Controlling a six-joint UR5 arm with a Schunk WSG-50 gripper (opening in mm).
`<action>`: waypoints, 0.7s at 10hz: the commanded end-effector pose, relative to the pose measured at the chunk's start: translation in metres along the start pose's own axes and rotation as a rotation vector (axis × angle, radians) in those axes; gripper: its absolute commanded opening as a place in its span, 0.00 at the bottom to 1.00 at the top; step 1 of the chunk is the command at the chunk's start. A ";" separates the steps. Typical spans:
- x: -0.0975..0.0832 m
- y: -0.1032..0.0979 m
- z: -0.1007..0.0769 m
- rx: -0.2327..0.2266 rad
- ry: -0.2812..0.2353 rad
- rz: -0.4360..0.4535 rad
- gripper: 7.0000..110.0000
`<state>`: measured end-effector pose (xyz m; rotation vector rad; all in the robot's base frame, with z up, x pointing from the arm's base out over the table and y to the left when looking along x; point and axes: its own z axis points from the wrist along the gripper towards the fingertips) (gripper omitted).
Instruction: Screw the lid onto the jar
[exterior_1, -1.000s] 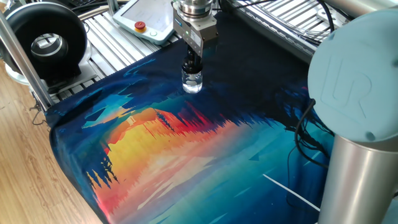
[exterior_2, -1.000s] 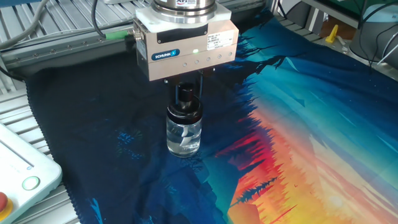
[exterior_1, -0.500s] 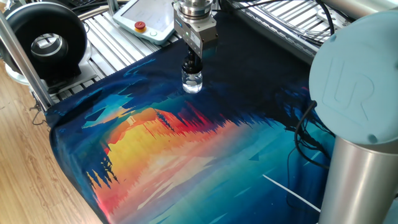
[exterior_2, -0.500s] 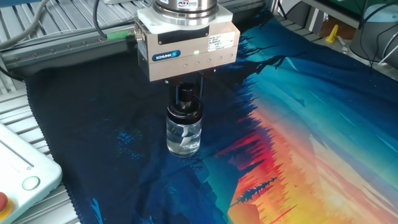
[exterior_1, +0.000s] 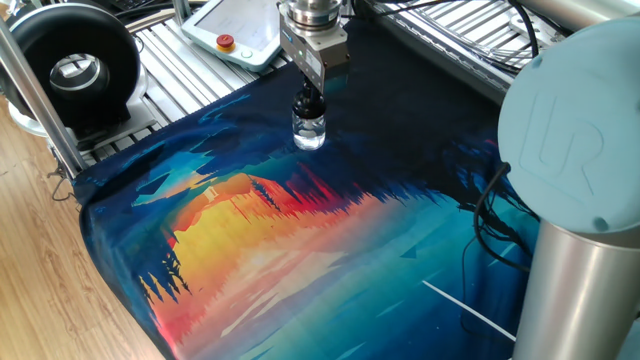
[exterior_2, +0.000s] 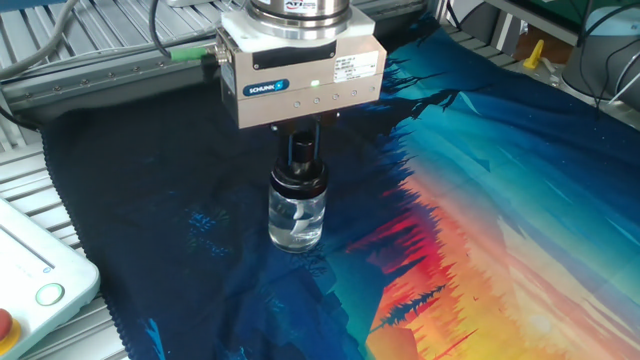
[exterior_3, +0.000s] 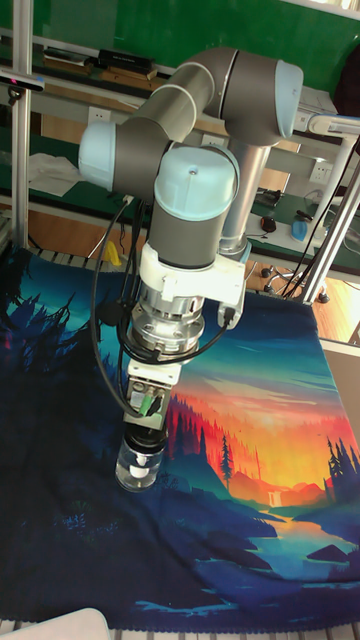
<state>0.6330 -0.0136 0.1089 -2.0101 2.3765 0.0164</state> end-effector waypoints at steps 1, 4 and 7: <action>0.000 -0.003 -0.002 0.009 -0.005 0.014 0.15; 0.000 -0.005 0.001 0.016 -0.004 0.041 0.15; 0.001 -0.007 0.005 0.019 0.000 0.058 0.15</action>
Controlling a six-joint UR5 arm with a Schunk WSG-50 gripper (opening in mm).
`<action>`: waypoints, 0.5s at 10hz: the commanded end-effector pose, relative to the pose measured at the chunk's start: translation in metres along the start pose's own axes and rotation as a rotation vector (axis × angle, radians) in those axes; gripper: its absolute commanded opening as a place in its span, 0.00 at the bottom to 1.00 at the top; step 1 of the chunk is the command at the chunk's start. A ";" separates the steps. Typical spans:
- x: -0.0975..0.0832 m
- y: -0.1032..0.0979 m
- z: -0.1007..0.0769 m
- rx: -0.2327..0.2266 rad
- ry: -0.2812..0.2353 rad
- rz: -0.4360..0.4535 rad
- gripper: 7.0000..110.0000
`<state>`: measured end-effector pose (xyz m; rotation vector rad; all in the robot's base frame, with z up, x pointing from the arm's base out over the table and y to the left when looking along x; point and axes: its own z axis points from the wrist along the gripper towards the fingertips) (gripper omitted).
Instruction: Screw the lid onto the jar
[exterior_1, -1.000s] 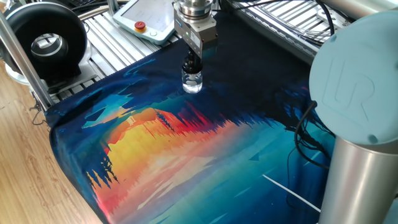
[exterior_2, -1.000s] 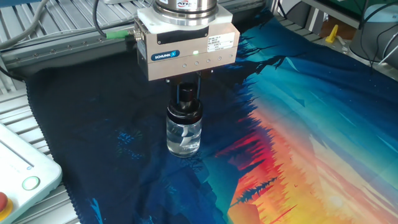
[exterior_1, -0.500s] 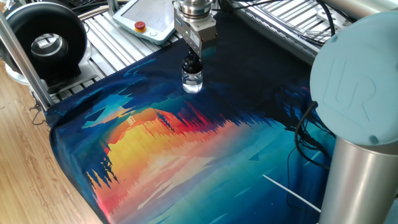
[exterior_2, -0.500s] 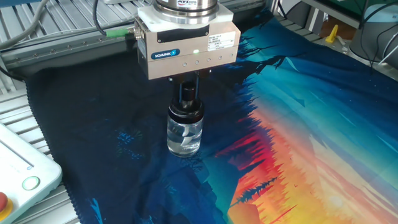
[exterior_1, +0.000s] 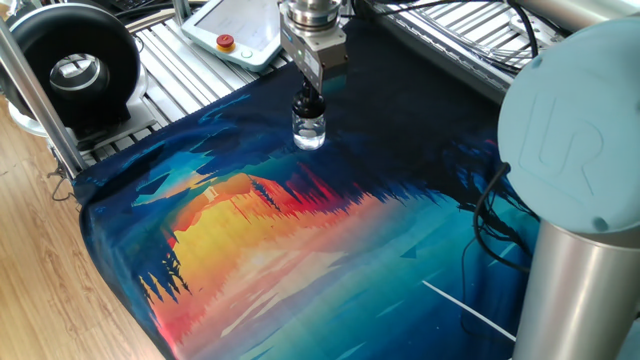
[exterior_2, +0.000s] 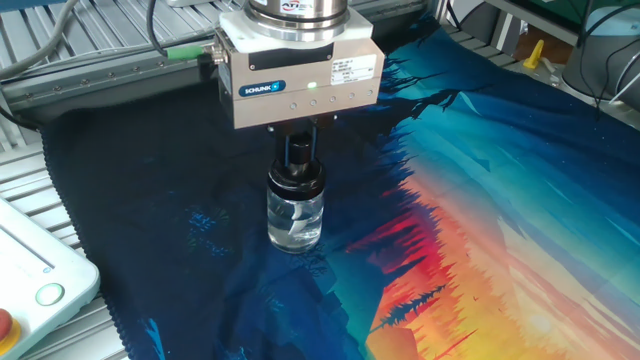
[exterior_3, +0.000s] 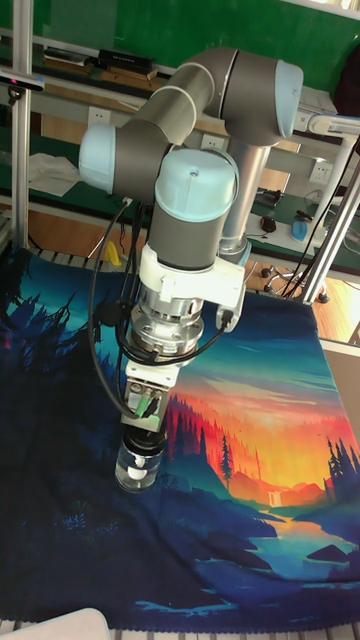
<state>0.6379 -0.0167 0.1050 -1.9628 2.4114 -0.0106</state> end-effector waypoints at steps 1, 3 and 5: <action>0.003 -0.002 0.001 0.006 0.009 0.028 0.15; 0.006 -0.005 -0.007 0.011 0.033 0.053 0.15; 0.003 -0.008 -0.007 0.018 0.029 0.116 0.00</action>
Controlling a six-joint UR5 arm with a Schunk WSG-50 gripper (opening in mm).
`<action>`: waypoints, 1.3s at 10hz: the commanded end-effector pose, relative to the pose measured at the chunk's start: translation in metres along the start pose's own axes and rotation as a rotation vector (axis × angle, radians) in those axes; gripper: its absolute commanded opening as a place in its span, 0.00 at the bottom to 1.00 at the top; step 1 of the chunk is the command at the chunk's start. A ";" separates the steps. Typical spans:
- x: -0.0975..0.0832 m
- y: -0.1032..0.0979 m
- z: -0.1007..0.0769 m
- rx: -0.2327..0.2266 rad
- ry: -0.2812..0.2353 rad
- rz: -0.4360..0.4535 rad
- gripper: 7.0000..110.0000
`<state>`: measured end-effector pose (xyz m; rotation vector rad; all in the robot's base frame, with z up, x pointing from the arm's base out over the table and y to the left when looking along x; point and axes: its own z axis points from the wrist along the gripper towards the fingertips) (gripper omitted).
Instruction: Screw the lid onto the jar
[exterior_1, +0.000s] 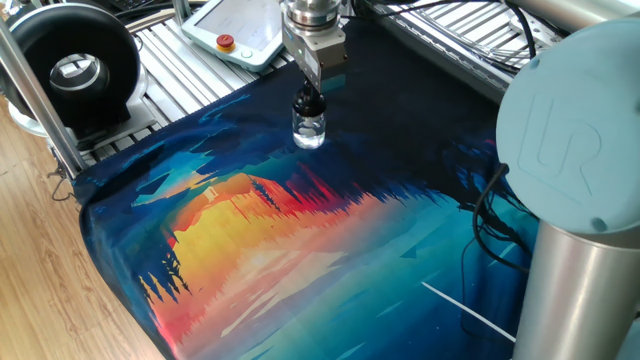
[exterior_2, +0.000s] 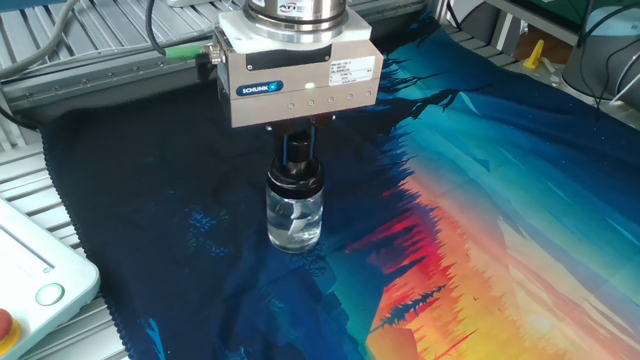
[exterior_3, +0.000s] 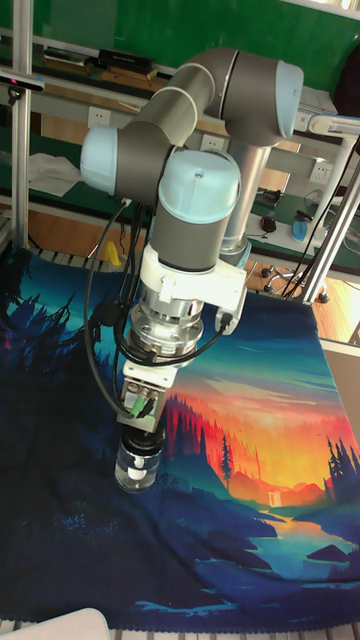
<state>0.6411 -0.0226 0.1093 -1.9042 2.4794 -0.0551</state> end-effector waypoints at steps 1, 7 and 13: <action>-0.009 -0.003 0.004 -0.003 -0.030 0.086 0.00; 0.020 -0.012 -0.008 0.012 0.055 0.207 0.00; 0.010 -0.009 0.005 -0.018 0.033 0.319 0.00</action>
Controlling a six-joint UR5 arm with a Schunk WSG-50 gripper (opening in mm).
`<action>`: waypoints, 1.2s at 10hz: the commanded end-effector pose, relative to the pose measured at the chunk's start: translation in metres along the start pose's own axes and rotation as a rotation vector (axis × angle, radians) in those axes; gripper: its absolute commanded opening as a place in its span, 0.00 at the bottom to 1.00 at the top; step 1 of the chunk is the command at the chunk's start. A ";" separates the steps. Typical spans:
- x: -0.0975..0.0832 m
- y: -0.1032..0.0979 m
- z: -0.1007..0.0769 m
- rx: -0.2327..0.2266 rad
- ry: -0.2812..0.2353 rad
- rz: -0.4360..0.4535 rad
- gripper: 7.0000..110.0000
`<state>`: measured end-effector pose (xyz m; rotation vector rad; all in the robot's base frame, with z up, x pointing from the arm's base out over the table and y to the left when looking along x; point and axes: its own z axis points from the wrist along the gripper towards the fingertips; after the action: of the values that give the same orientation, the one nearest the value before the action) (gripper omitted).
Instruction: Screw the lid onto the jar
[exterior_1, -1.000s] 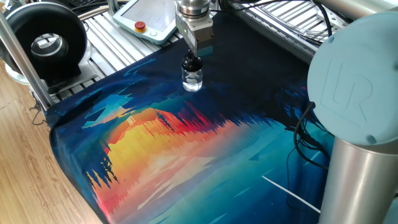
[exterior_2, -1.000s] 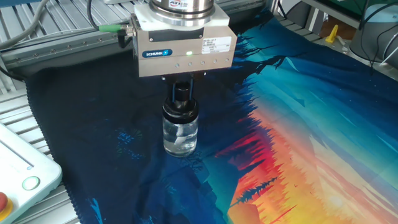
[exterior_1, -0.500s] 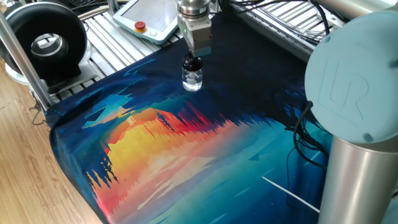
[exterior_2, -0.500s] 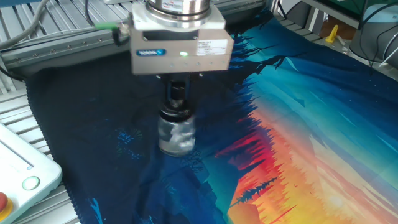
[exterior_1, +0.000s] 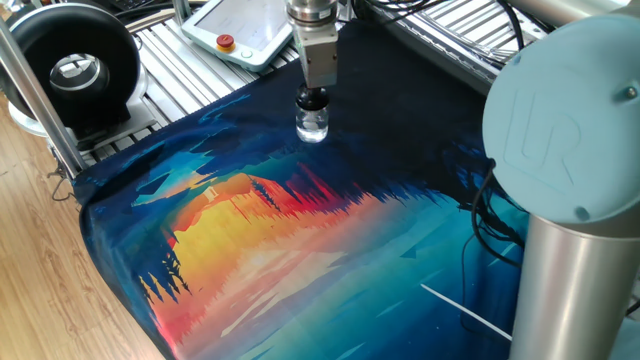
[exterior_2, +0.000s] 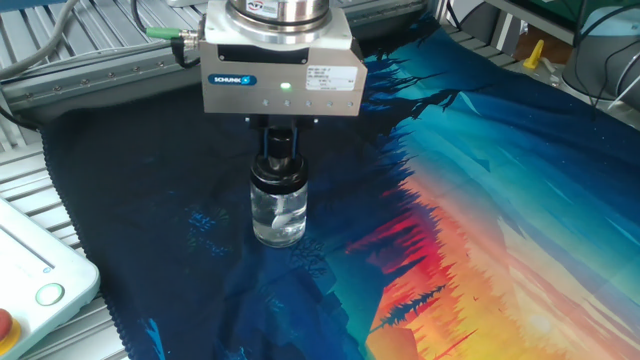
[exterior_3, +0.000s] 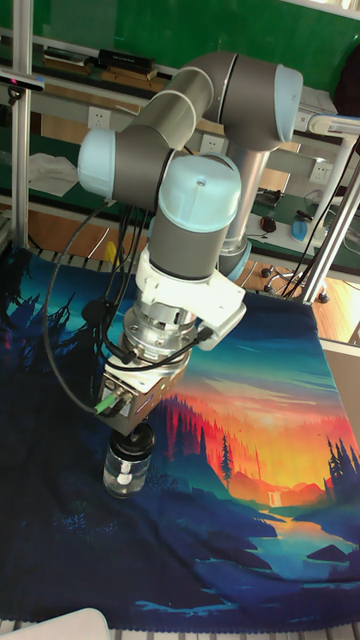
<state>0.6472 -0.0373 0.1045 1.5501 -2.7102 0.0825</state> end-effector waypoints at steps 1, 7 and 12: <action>-0.001 -0.001 -0.003 -0.008 0.006 0.058 0.00; -0.002 -0.001 -0.002 -0.048 -0.003 0.206 0.00; 0.000 0.000 -0.002 -0.057 0.008 0.360 0.00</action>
<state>0.6473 -0.0395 0.1063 1.1458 -2.8761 0.0376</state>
